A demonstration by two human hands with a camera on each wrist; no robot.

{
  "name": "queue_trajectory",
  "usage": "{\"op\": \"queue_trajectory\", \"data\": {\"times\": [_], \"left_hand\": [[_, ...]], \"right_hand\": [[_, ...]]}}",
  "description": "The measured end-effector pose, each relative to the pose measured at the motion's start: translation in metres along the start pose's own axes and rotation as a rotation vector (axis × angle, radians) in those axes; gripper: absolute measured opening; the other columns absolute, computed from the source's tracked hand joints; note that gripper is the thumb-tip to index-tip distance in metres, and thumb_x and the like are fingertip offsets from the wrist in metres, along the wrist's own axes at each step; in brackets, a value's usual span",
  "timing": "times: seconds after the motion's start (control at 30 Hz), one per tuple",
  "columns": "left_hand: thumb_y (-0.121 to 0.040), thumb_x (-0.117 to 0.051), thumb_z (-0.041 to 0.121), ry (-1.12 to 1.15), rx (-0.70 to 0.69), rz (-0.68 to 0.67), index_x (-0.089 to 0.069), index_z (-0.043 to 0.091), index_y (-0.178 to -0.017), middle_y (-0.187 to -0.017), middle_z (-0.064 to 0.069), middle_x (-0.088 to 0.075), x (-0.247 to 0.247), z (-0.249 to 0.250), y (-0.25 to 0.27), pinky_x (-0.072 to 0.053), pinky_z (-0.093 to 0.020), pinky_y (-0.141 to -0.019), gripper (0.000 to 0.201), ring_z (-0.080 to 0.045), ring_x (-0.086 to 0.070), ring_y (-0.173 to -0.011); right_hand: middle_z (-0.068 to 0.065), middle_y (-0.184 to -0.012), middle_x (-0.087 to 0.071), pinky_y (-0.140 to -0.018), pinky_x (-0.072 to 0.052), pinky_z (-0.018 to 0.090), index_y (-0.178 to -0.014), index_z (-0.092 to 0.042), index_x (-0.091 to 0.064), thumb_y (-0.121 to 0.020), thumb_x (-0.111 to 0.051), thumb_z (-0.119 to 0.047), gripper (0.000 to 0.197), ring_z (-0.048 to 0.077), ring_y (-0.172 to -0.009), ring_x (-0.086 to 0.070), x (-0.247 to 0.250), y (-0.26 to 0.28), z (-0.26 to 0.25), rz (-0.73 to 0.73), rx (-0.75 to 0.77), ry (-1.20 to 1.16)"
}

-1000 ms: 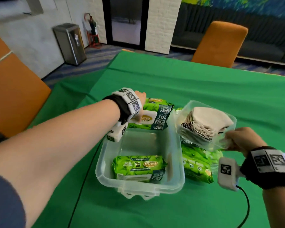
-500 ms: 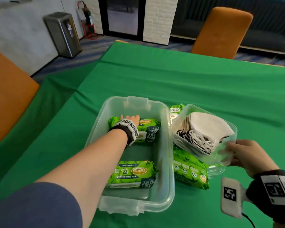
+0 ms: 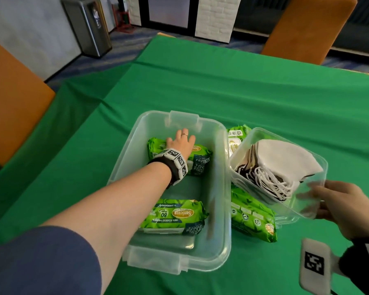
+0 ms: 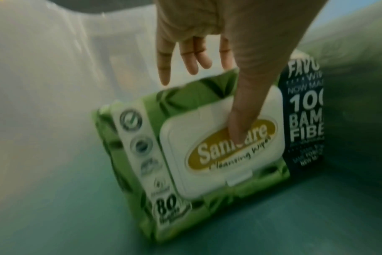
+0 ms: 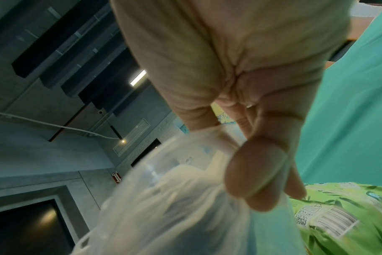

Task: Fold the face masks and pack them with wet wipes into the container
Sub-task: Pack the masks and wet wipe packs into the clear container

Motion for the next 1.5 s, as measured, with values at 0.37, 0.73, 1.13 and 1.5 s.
{"op": "queue_trajectory", "data": {"times": [0.37, 0.73, 1.13, 1.5], "left_hand": [[-0.074, -0.072, 0.035, -0.107, -0.055, -0.248, -0.033, 0.010, -0.127, -0.127, -0.013, -0.050, 0.028, -0.010, 0.014, -0.047, -0.043, -0.091, 0.070, -0.034, -0.055, -0.106], [-0.059, -0.069, 0.072, -0.394, -0.350, -0.597, -0.047, 0.012, -0.133, -0.127, -0.009, -0.056, 0.016, 0.034, 0.091, -0.047, -0.043, -0.095, 0.098, -0.028, -0.056, -0.111], [-0.073, -0.072, 0.044, -0.448, -0.364, -0.594, -0.055, 0.009, -0.098, -0.091, -0.006, -0.056, -0.002, 0.047, 0.090, -0.054, -0.036, -0.076, 0.047, -0.026, -0.059, -0.087], [-0.096, -0.044, 0.009, -0.229, -0.209, -0.316, -0.039, 0.003, -0.130, -0.133, -0.018, -0.048, 0.001, 0.030, 0.041, -0.038, -0.044, -0.100, 0.035, -0.035, -0.047, -0.121]], "right_hand": [[0.029, -0.084, -0.057, -0.037, -0.052, 0.026, -0.076, 0.004, -0.054, -0.085, -0.045, 0.010, 0.014, 0.031, -0.053, -0.055, 0.000, 0.008, -0.003, -0.004, -0.008, 0.041], [0.030, -0.087, -0.054, -0.036, -0.051, 0.026, -0.073, 0.006, -0.051, -0.085, -0.046, 0.008, 0.013, 0.029, -0.042, -0.056, 0.001, 0.012, -0.001, 0.011, 0.009, 0.024], [0.031, -0.085, -0.053, -0.035, -0.051, 0.028, -0.074, 0.006, -0.052, -0.085, -0.046, 0.008, 0.013, 0.029, -0.053, -0.051, 0.002, 0.012, 0.007, -0.003, -0.026, 0.008], [0.030, -0.087, -0.057, -0.035, -0.051, 0.028, -0.079, 0.004, -0.056, -0.086, -0.045, 0.009, 0.013, 0.033, -0.060, -0.052, 0.002, 0.009, 0.005, -0.044, -0.042, 0.007]]}}
Point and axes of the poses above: each hand's wrist, its own y-axis away from the middle knuckle, its own x-axis out of the back of the hand, z = x × y, the point moved 2 cm from there along -y, towards the middle knuckle
